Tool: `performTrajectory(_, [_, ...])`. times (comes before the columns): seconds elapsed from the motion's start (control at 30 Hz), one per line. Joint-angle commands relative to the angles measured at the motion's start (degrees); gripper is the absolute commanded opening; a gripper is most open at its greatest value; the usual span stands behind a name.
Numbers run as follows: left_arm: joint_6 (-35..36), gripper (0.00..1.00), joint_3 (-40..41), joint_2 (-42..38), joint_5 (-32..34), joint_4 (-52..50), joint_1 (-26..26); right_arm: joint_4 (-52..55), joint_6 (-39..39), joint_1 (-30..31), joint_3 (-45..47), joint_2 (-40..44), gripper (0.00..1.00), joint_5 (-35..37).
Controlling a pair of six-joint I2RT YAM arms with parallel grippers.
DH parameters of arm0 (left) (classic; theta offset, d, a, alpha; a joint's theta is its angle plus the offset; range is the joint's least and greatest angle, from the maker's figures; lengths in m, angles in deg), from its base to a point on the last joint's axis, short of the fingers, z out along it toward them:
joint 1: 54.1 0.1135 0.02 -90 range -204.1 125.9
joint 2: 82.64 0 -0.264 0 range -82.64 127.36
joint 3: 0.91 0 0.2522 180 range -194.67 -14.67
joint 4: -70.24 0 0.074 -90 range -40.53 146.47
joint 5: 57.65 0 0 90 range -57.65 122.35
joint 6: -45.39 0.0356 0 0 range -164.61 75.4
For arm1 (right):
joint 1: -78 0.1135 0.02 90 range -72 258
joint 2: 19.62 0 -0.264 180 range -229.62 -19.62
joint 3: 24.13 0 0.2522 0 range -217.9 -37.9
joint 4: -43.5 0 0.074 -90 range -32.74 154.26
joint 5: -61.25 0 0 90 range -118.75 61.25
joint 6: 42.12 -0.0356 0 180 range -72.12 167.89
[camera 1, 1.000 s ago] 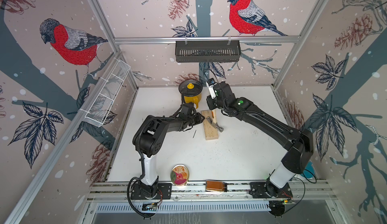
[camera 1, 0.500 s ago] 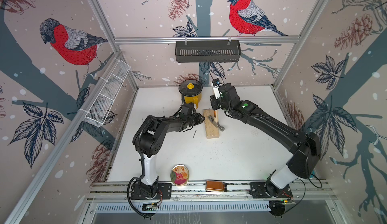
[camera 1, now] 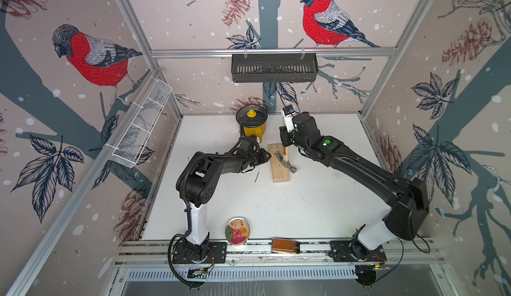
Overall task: Use a claw hammer to pull out a nail
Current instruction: Remove the nail from the mounting plate.
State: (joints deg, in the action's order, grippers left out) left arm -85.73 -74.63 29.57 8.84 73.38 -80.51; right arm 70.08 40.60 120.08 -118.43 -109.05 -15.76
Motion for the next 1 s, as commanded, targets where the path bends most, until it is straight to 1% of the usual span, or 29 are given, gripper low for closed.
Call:
performTrajectory(0.0, [0.1,0.31,-0.3,0.4,0.7,-2.3,0.0,-6.7,1.9,-0.2,0.2,1.3,0.00,1.0])
performTrajectory(0.33, [0.3,0.31,-1.5,0.5,0.9,-3.1,0.0,-10.3,2.7,-0.6,2.4,3.3,0.00,-0.7])
performTrajectory(0.6, [0.8,0.32,-3.4,0.6,1.3,-4.7,0.1,-12.5,2.6,-2.3,3.6,3.7,0.00,-4.4])
performTrajectory(0.97, [1.0,0.32,-4.5,0.9,1.2,-5.5,0.1,-13.7,2.1,-3.0,6.5,3.4,0.00,-5.1])
